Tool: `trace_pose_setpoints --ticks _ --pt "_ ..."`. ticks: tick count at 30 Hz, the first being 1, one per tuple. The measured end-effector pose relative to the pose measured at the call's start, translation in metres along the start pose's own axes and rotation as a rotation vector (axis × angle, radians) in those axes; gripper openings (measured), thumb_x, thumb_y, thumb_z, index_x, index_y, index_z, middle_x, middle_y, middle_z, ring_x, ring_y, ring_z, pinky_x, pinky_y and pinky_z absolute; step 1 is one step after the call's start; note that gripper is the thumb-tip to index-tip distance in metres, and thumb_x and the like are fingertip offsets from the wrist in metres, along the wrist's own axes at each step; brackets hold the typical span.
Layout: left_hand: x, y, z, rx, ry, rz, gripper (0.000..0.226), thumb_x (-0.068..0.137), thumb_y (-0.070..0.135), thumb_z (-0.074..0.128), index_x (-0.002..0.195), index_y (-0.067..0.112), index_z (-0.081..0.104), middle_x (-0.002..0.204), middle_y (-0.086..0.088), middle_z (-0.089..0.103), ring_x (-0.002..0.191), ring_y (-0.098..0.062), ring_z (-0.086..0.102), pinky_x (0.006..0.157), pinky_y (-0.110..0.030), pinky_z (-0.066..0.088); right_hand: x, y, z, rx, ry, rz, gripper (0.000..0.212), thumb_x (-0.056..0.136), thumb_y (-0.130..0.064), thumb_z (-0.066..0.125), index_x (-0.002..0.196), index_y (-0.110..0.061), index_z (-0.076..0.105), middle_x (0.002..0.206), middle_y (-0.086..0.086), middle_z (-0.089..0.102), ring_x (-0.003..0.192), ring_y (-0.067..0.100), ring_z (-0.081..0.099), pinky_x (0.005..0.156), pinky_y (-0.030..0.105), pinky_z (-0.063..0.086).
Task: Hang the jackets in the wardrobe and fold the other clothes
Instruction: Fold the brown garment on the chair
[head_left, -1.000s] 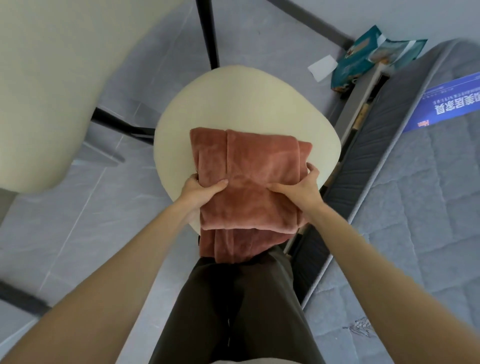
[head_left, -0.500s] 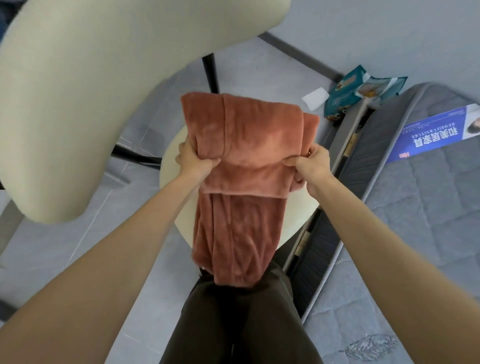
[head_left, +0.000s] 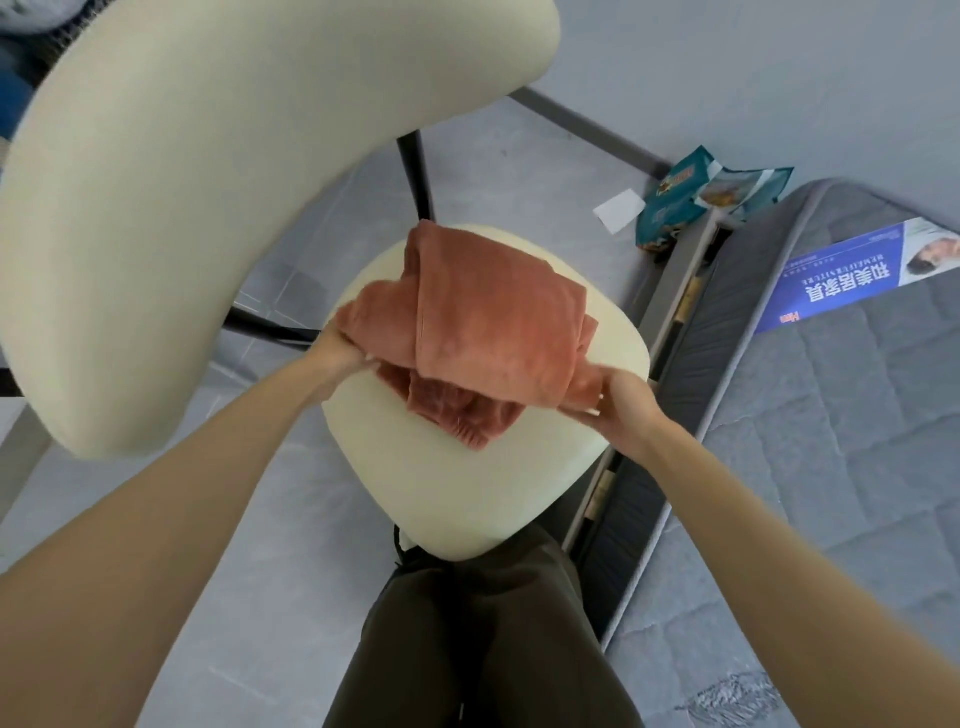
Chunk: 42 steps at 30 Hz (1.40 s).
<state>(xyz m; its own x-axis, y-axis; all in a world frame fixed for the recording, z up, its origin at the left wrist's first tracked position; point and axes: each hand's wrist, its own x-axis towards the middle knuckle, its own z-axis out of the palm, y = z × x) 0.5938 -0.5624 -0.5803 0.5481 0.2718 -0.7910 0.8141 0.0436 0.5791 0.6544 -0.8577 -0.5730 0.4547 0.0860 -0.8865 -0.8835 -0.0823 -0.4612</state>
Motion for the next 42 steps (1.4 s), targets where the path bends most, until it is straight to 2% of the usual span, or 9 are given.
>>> trace_pose_setpoints --ticks 4,8,14,17,19,23,28,35,42 --pt "-0.004 -0.009 -0.026 -0.464 -0.183 -0.318 0.047 0.092 0.052 0.050 0.129 0.023 0.049 0.127 -0.009 0.055 0.109 -0.028 0.060 0.082 -0.049 0.053 -0.001 0.017 0.013 -0.062 0.057 0.099 0.034 0.091 -0.039 0.056 0.116 -0.015 0.052 0.123 0.003 0.054 0.099 0.019 0.056 0.082 0.047 0.055" --pt "0.005 0.007 -0.012 -0.108 -0.264 -0.293 0.082 0.057 0.086 0.059 0.117 0.031 0.050 0.118 0.003 0.058 0.102 -0.015 0.061 0.088 -0.037 0.047 0.002 0.011 0.036 -0.133 0.093 0.059 0.093 0.067 -0.072 0.068 0.140 -0.029 0.029 0.108 -0.010 0.051 0.083 0.007 0.050 0.066 0.029 0.044" --pt "0.016 0.022 0.026 0.127 -0.135 -0.171 0.092 0.041 0.063 0.086 0.118 0.022 0.056 0.103 0.004 0.067 0.093 -0.016 0.065 0.070 -0.028 0.050 0.005 0.002 0.047 -0.156 0.115 0.030 0.049 0.064 -0.034 0.087 0.100 -0.021 0.057 0.098 -0.005 0.066 0.080 0.011 0.061 0.045 0.023 0.048" --pt "0.018 0.019 0.024 0.078 -0.133 -0.039 0.087 0.051 0.060 0.084 0.125 0.027 0.054 0.103 0.012 0.066 0.093 -0.009 0.066 0.069 -0.023 0.050 -0.002 0.002 0.044 -0.054 0.097 -0.052 0.055 0.065 -0.028 0.087 0.109 -0.024 0.055 0.097 -0.005 0.068 0.076 0.013 0.066 0.041 0.027 0.051" --pt "0.021 0.021 0.022 0.107 -0.106 0.068 0.074 0.065 0.059 0.077 0.128 0.031 0.052 0.105 0.019 0.063 0.099 -0.006 0.063 0.075 -0.021 0.049 -0.004 0.007 0.047 -0.076 0.106 -0.057 0.070 0.068 -0.027 0.085 0.123 -0.018 0.043 0.112 0.002 0.063 0.077 0.016 0.066 0.046 0.027 0.054" --pt "0.031 0.019 0.041 0.587 0.294 0.323 0.066 0.090 0.047 0.055 0.147 0.026 0.029 0.145 -0.003 0.040 0.134 -0.028 0.037 0.109 -0.050 0.030 0.003 0.023 0.067 -0.292 0.343 -0.170 0.102 0.075 -0.031 0.077 0.148 -0.028 0.005 0.148 0.008 0.029 0.130 0.032 0.036 0.105 0.051 0.037" --pt "0.028 0.022 0.075 0.965 0.437 0.778 0.052 0.101 0.038 0.030 0.150 0.039 0.014 0.160 0.002 0.006 0.146 -0.031 0.003 0.113 -0.059 0.008 0.011 0.031 0.092 -0.778 0.477 -0.738 0.070 0.091 -0.025 0.047 0.147 -0.048 0.013 0.161 -0.004 -0.001 0.146 0.031 -0.001 0.116 0.052 0.004" --pt "0.096 0.012 0.060 0.836 0.224 0.542 0.051 0.097 0.056 0.023 0.146 0.052 0.006 0.161 0.008 -0.004 0.145 -0.024 0.020 0.110 -0.054 0.029 0.070 0.046 0.095 -0.833 0.335 -0.602 0.055 0.094 -0.060 0.029 0.139 -0.065 -0.003 0.157 -0.006 -0.027 0.141 0.034 -0.029 0.114 0.055 -0.005" --pt "0.100 0.005 0.049 0.584 0.198 0.410 0.064 0.081 0.079 0.032 0.137 0.066 0.005 0.142 -0.002 0.044 0.125 -0.026 0.047 0.098 -0.042 0.038 0.070 0.049 0.087 -0.553 0.391 -0.510 0.085 0.076 -0.074 0.054 0.140 -0.062 -0.001 0.158 -0.006 -0.018 0.144 0.030 0.005 0.114 0.055 0.022"
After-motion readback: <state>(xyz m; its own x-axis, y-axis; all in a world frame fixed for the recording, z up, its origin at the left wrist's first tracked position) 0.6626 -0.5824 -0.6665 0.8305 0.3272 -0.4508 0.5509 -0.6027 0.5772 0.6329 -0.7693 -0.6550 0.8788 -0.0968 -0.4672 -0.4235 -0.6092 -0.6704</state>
